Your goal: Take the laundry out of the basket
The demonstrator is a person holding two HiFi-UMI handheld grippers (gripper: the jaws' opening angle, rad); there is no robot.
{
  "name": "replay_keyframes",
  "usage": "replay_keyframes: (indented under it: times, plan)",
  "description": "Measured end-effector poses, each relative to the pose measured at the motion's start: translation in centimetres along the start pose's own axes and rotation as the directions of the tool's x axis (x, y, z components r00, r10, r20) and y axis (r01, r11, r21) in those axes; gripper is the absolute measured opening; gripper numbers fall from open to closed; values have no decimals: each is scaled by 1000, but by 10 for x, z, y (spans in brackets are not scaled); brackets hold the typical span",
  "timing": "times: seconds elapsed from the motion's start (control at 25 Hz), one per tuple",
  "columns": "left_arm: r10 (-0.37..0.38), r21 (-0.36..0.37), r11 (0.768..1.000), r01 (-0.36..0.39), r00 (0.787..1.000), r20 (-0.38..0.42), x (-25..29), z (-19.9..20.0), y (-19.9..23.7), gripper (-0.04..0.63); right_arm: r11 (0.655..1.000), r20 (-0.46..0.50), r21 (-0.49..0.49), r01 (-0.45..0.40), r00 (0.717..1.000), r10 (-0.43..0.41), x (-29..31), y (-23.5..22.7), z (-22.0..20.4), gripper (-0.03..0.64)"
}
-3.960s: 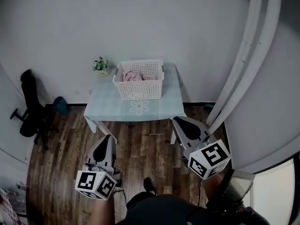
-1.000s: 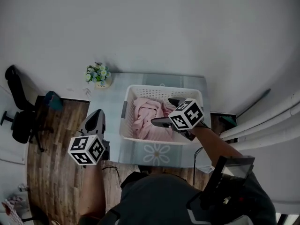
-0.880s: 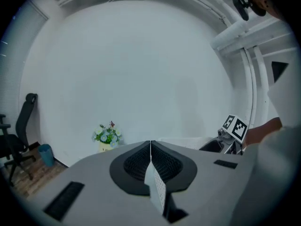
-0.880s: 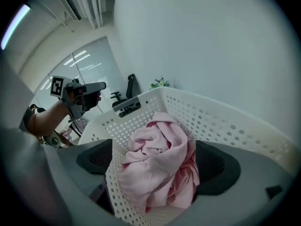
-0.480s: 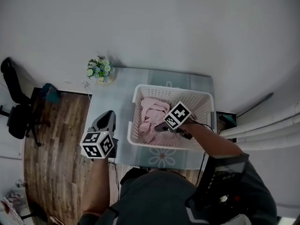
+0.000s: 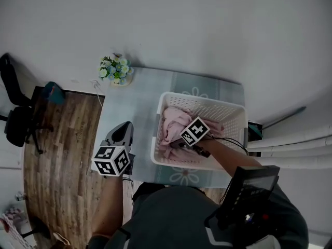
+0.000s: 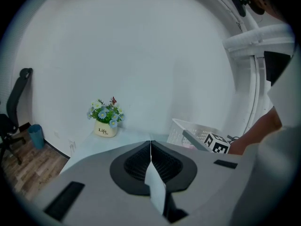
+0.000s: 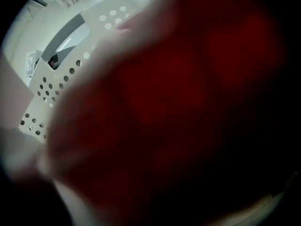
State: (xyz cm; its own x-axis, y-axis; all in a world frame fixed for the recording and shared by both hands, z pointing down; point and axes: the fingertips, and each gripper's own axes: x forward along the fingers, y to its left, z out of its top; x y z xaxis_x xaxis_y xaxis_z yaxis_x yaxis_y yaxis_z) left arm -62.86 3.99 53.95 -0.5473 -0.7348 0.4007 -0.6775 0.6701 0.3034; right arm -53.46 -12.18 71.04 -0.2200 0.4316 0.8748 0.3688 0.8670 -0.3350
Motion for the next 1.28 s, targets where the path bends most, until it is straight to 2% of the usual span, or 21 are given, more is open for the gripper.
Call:
replay_keyframes:
  times: [0.28, 0.52, 0.72, 1.08, 1.28]
  plan:
    - [-28, -5, 1000, 28, 1000, -4, 1, -6, 11, 9, 999, -39, -31, 44, 998, -45, 10, 2, 2, 556]
    - [-46, -5, 999, 46, 999, -1, 2, -6, 11, 9, 995, -22, -51, 85, 996, -86, 12, 5, 6, 442]
    - [-33, 79, 996, 32, 999, 13, -6, 7, 1, 9, 995, -27, -50, 82, 996, -83, 3, 6, 3, 360]
    - [-7, 91, 996, 1, 998, 61, -31, 24, -13, 9, 983, 66, -121, 138, 989, -131, -33, 10, 14, 297]
    - [6, 108, 994, -17, 995, 98, -50, 35, -28, 9, 979, 179, -139, 146, 977, -120, -72, 17, 27, 293]
